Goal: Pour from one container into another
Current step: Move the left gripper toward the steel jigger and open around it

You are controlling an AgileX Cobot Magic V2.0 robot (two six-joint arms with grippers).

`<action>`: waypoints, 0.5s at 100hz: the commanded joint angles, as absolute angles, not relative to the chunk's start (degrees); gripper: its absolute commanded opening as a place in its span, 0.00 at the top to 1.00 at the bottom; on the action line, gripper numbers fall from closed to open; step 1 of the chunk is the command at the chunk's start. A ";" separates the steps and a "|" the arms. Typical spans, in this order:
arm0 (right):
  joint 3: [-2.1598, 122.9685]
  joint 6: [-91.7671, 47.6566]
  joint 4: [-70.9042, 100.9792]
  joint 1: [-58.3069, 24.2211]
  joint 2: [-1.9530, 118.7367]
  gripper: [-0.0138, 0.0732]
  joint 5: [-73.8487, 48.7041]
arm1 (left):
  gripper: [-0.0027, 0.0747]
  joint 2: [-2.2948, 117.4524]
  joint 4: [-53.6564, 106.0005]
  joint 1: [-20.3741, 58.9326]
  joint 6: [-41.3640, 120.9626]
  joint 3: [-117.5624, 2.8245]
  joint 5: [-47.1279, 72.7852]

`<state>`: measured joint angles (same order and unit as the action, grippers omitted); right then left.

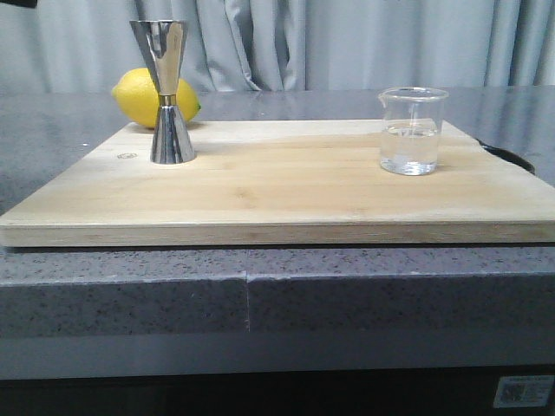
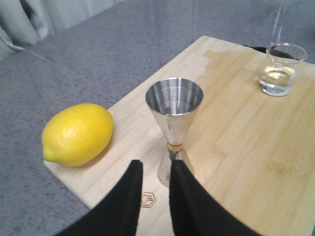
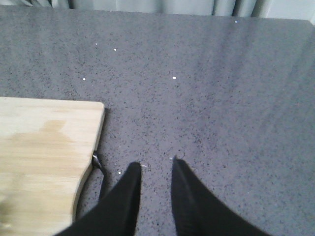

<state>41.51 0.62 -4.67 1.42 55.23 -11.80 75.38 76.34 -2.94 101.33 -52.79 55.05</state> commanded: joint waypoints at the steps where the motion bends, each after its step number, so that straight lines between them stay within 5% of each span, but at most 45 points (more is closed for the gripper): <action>1: 43.58 0.00 -6.09 1.48 54.81 0.52 -5.45 | 0.54 76.48 83.69 -2.52 101.59 -54.68 58.92; 20: 43.58 0.00 -6.09 1.48 54.81 0.30 -4.82 | 0.22 79.26 88.12 -2.52 101.90 -54.68 58.66; 50: 43.45 0.00 -5.99 1.48 55.38 0.29 -5.83 | 0.20 80.58 89.05 -2.52 106.70 -54.68 57.82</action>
<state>41.51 0.52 -5.48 1.42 55.38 -9.35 82.03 84.81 -2.94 106.10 -52.79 56.40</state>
